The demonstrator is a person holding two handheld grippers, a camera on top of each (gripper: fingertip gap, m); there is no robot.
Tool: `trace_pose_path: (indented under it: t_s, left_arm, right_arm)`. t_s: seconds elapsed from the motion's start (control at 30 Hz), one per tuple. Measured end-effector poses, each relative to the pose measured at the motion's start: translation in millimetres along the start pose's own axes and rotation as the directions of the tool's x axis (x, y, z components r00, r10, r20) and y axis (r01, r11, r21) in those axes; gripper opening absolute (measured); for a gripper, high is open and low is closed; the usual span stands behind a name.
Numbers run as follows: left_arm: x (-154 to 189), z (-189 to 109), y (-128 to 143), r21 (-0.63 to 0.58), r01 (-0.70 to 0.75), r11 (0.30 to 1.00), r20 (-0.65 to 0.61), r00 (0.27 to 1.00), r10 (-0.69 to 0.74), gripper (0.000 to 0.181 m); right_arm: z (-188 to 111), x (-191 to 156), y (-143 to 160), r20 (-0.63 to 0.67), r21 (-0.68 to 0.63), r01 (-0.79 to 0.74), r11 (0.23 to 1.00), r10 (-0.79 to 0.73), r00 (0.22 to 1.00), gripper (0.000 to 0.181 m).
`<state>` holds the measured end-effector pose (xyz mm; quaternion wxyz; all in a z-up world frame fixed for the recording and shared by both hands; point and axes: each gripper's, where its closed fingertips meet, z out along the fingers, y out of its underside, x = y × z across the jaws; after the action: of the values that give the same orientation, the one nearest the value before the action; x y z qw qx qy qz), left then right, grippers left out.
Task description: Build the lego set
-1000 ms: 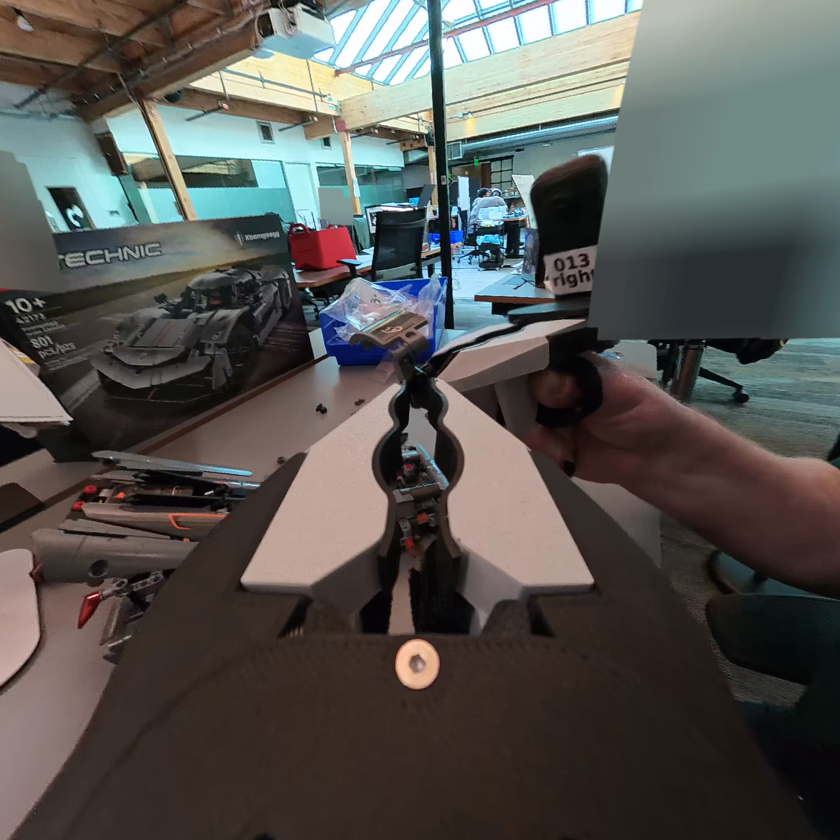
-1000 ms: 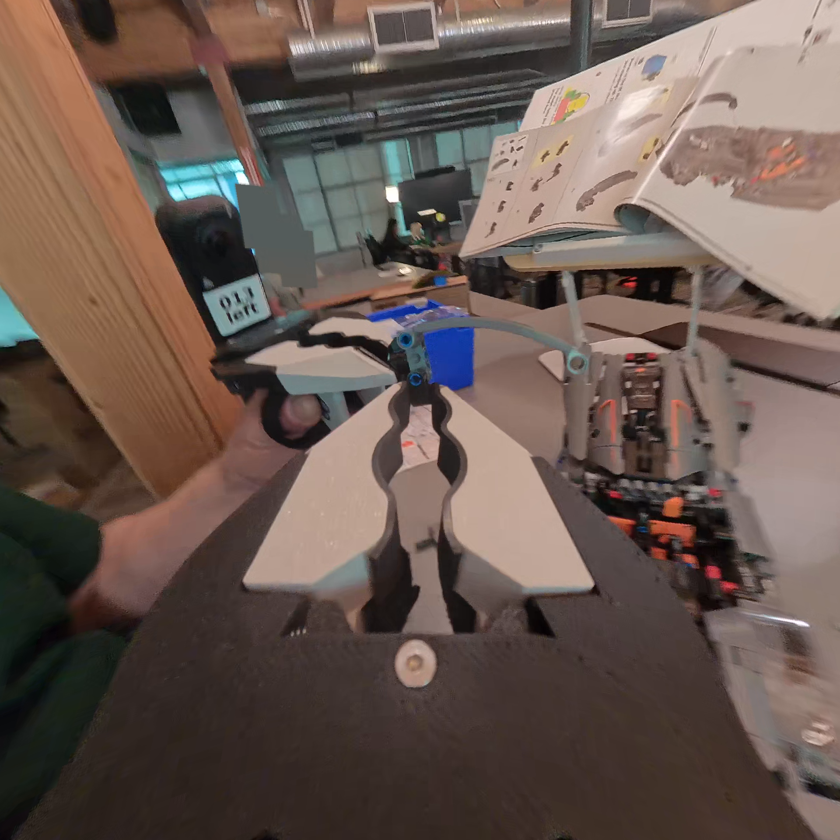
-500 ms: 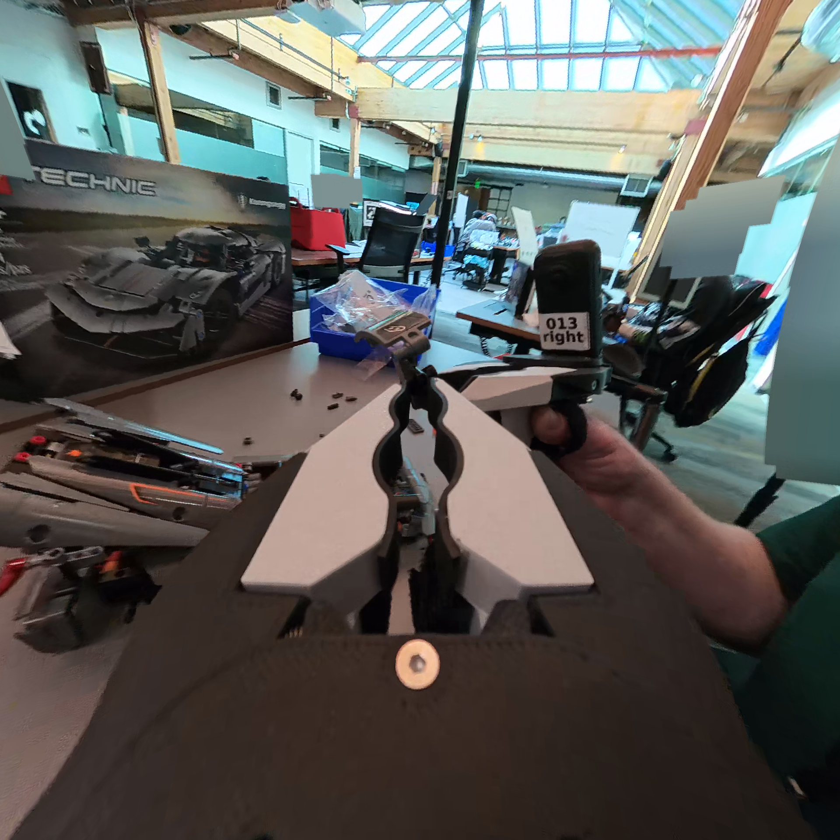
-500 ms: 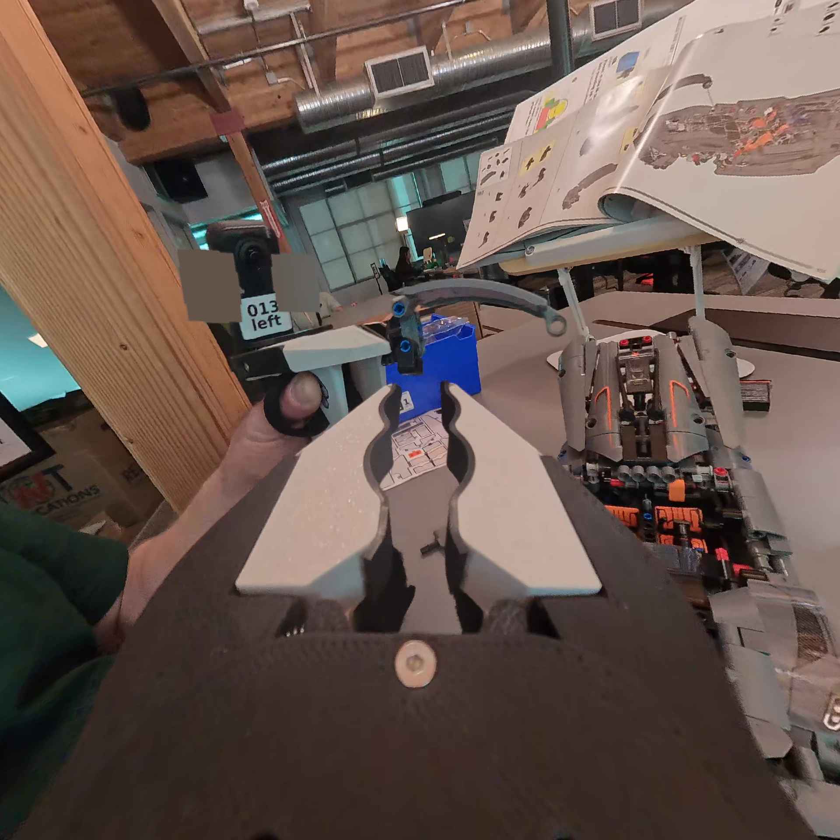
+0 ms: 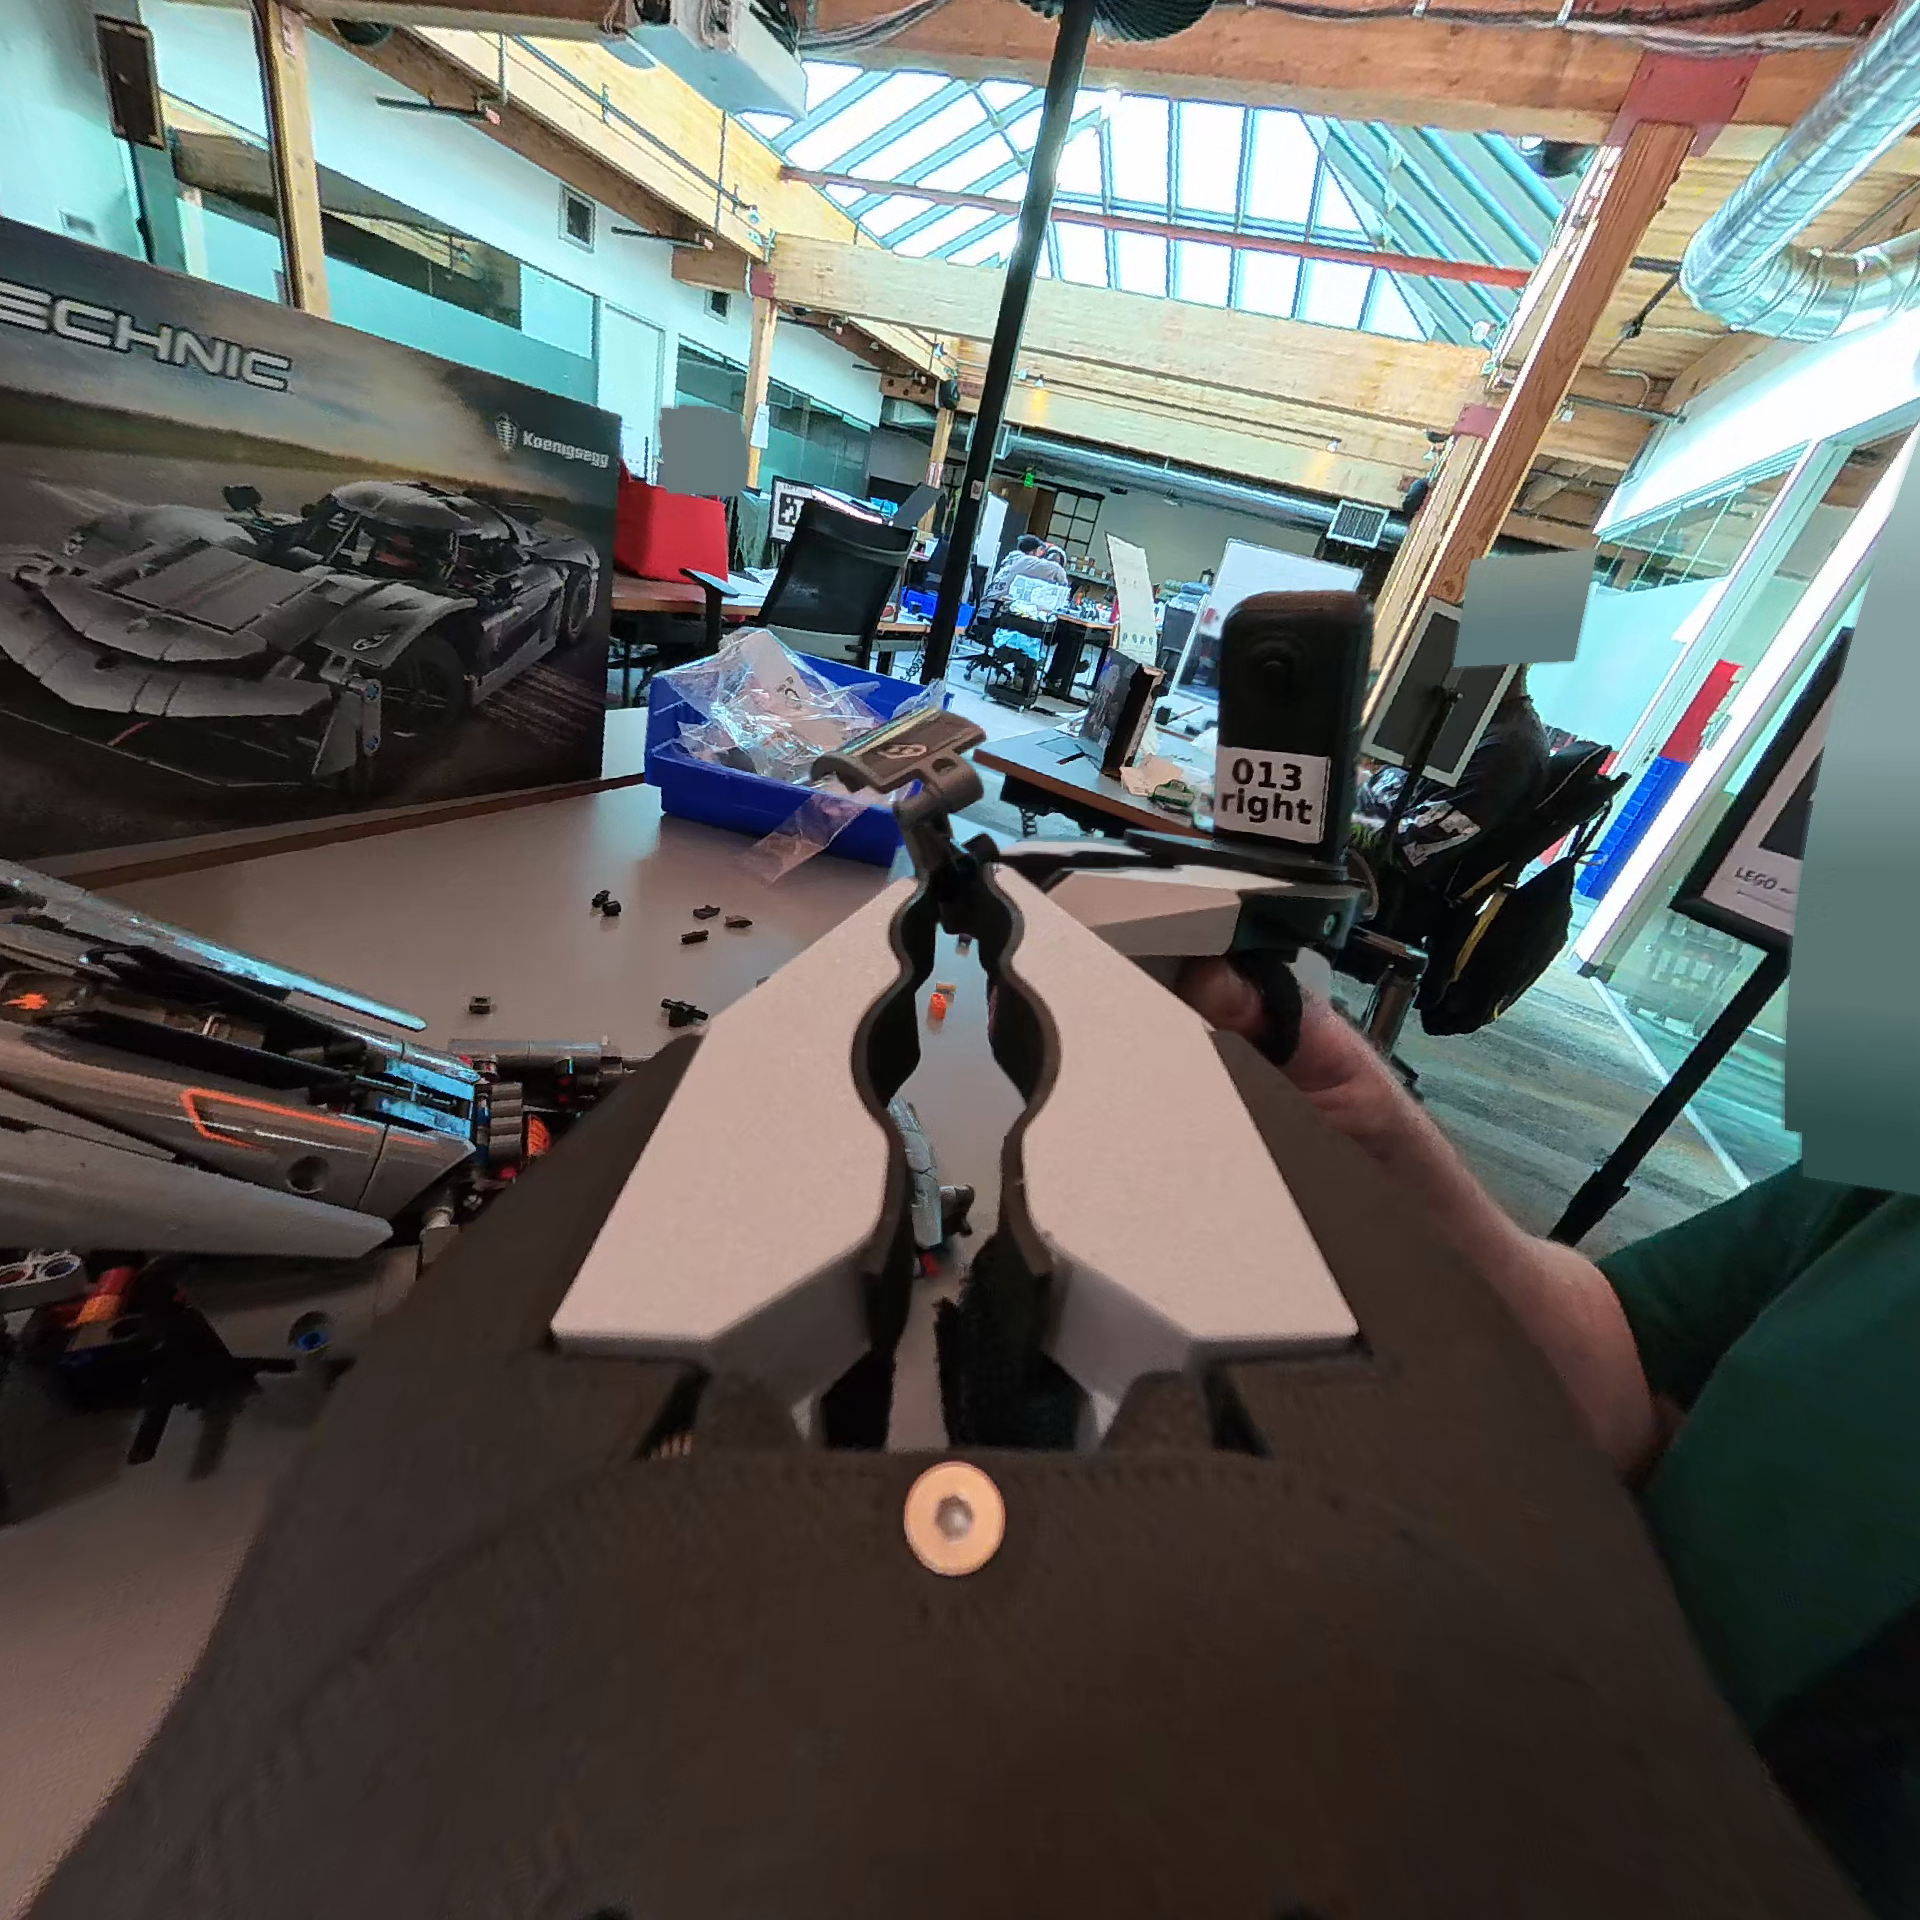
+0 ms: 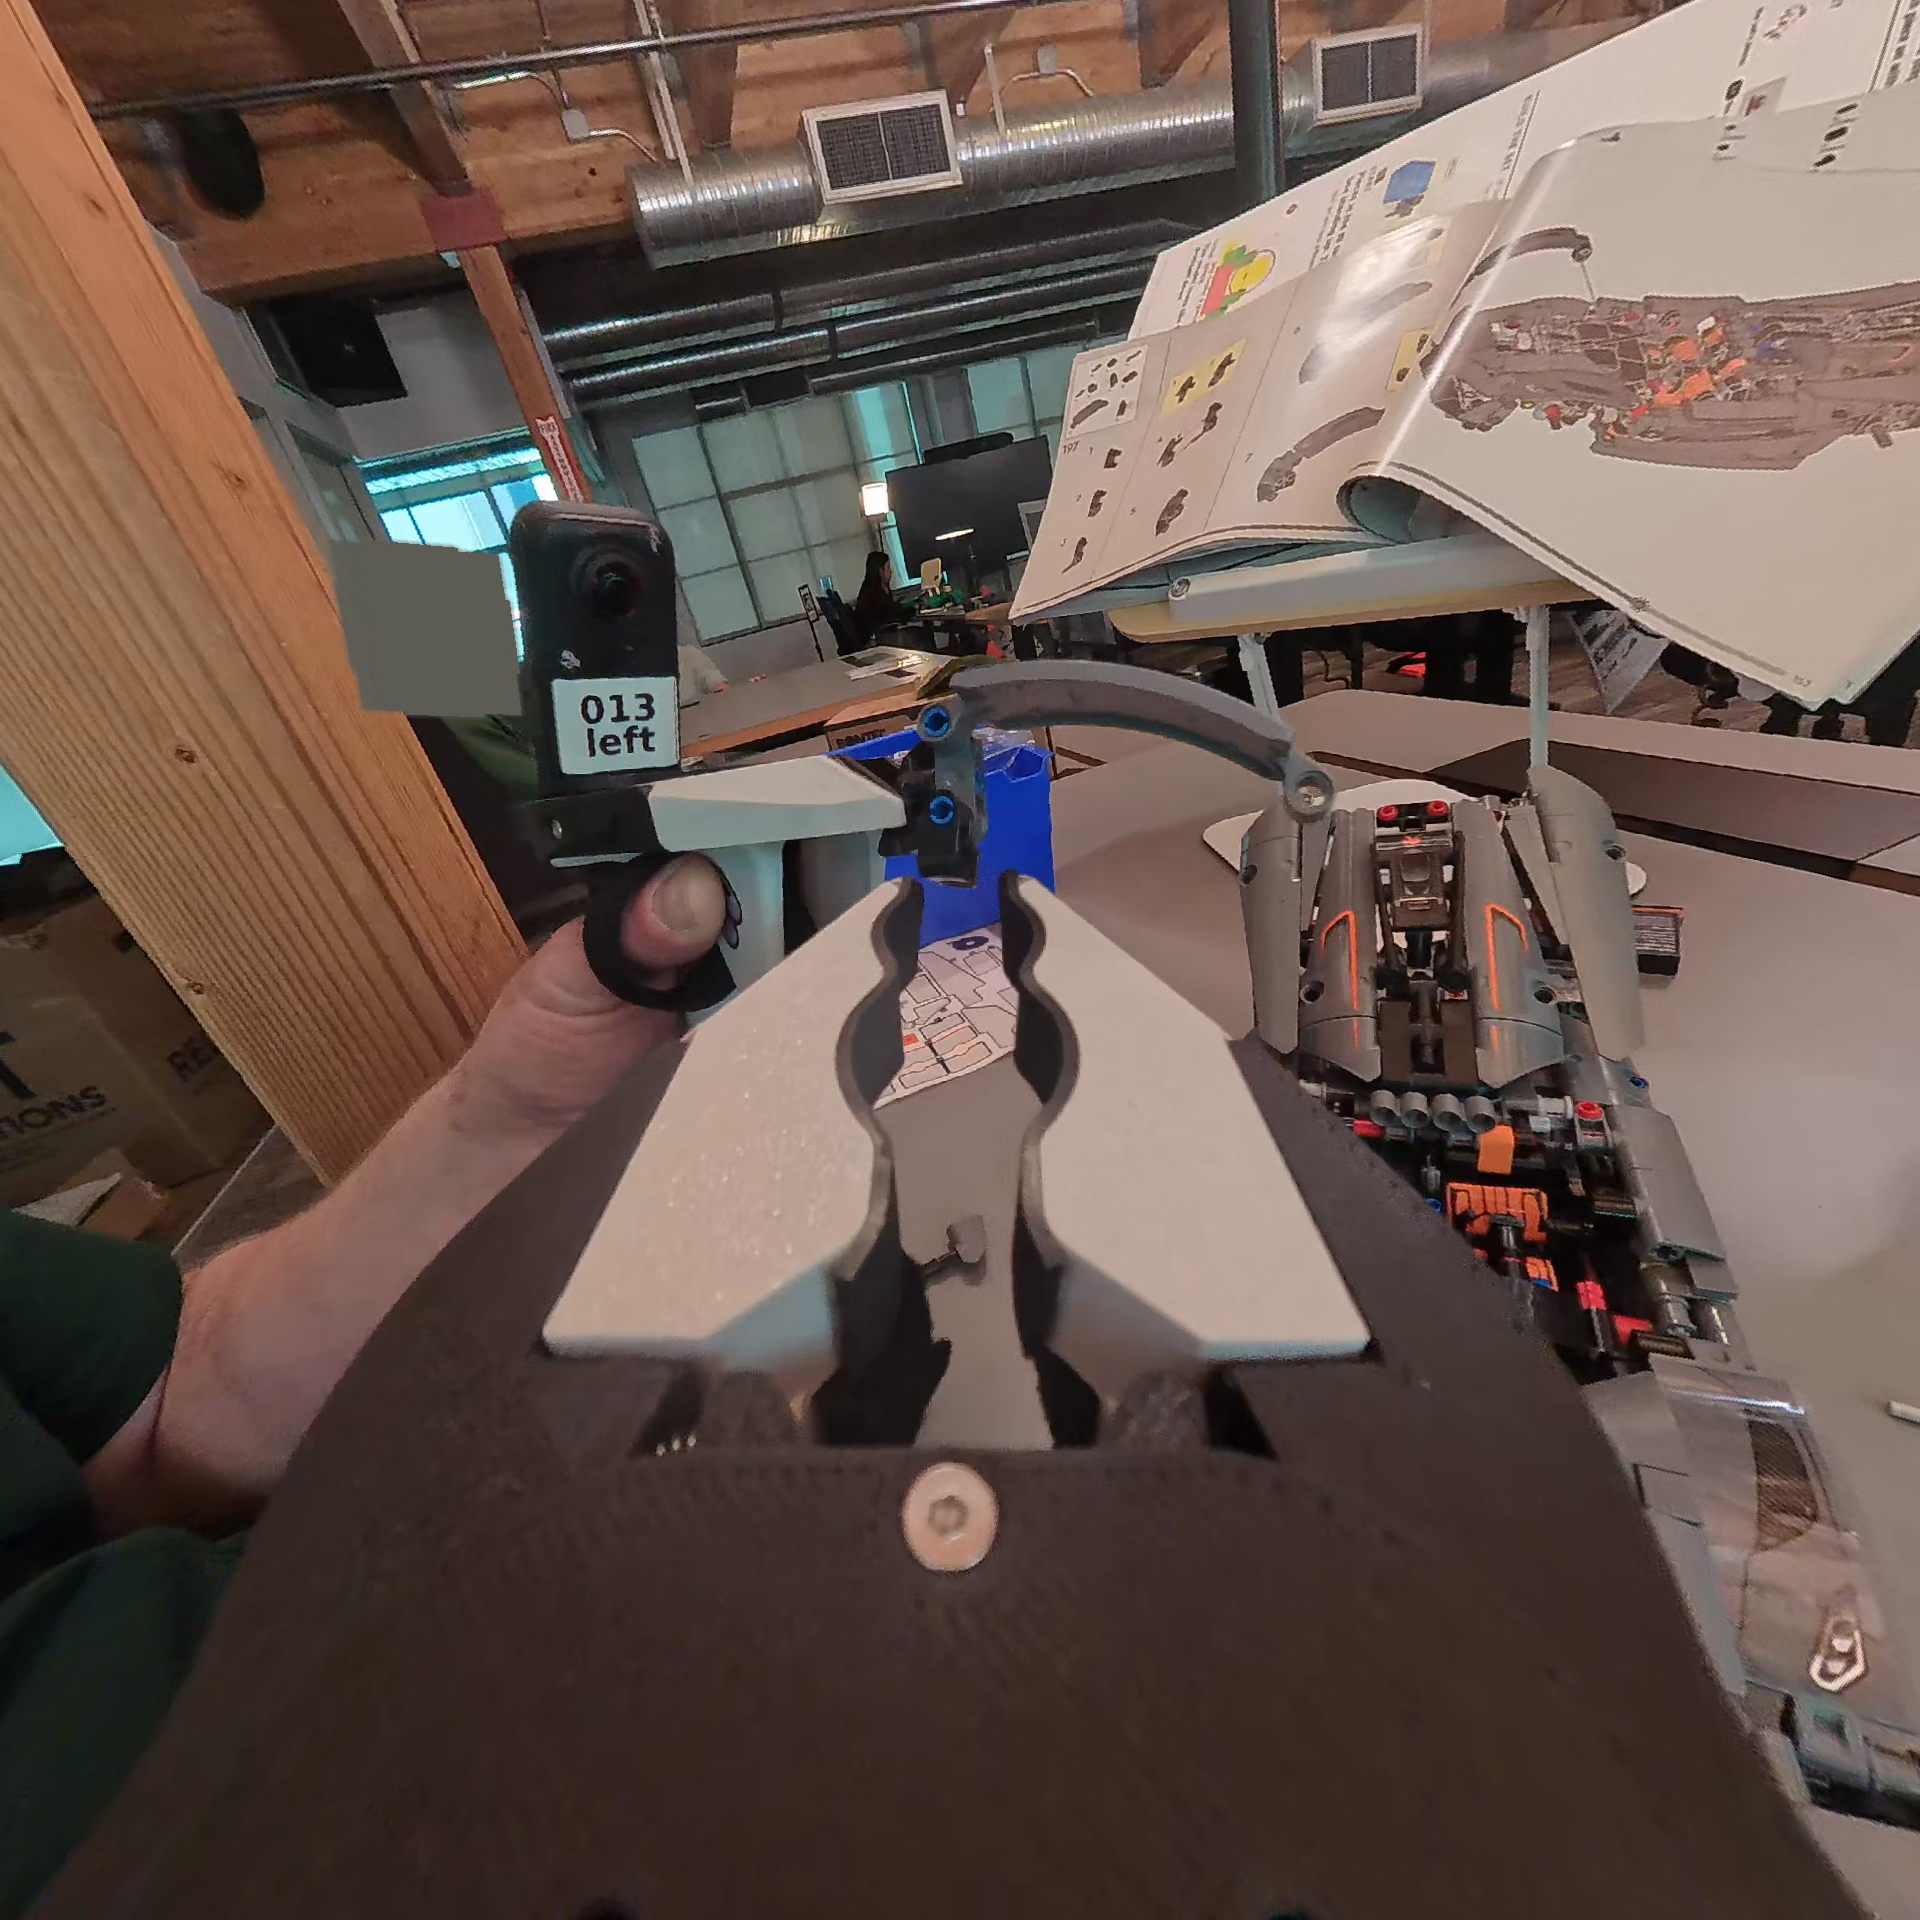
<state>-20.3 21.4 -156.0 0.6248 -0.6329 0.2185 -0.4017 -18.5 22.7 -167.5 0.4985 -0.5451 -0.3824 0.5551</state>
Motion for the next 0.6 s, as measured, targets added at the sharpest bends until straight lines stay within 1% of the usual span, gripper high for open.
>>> trace_pose_path:
  t_s: [0.07, 0.17, 0.3, 0.37, 0.47, 0.6]
  left_arm:
    - [-2, -1, -1, 0.015, 0.026, 1.0, -0.009, 1.0, -0.026, 0.005]
    - [-4, -2, -2, 0.031, 0.062, 0.998, -0.032, 0.998, -0.062, 0.005]
    - [2, 5, 1, 0.03, 0.093, 0.995, -0.074, 0.993, -0.091, 0.005]
    - [5, 8, 4, 0.019, 0.104, 0.994, -0.091, 0.991, -0.102, 0.005]
    - [7, 9, 5, 0.01, 0.113, 0.994, -0.104, 0.988, -0.112, 0.005]
    - [7, 9, 5, 0.012, 0.135, 0.991, -0.121, 0.984, -0.132, 0.005]
  right_arm:
    - [-5, 1, -3, -0.008, 0.01, 0.006, 1.0, -0.006, 1.0, 0.016]
    - [-11, 1, -6, -0.028, -0.01, 0.056, 0.998, -0.057, 0.998, 0.022]
    - [-8, -2, -5, -0.036, -0.031, 0.115, 0.993, -0.116, 0.993, 0.024]
    - [-5, -2, -4, -0.04, -0.037, 0.137, 0.99, -0.139, 0.99, 0.021]
    - [-5, -1, -5, -0.056, -0.033, 0.169, 0.985, -0.171, 0.984, 0.011]
    - [-6, -1, -5, -0.059, -0.037, 0.184, 0.982, -0.186, 0.981, 0.01]
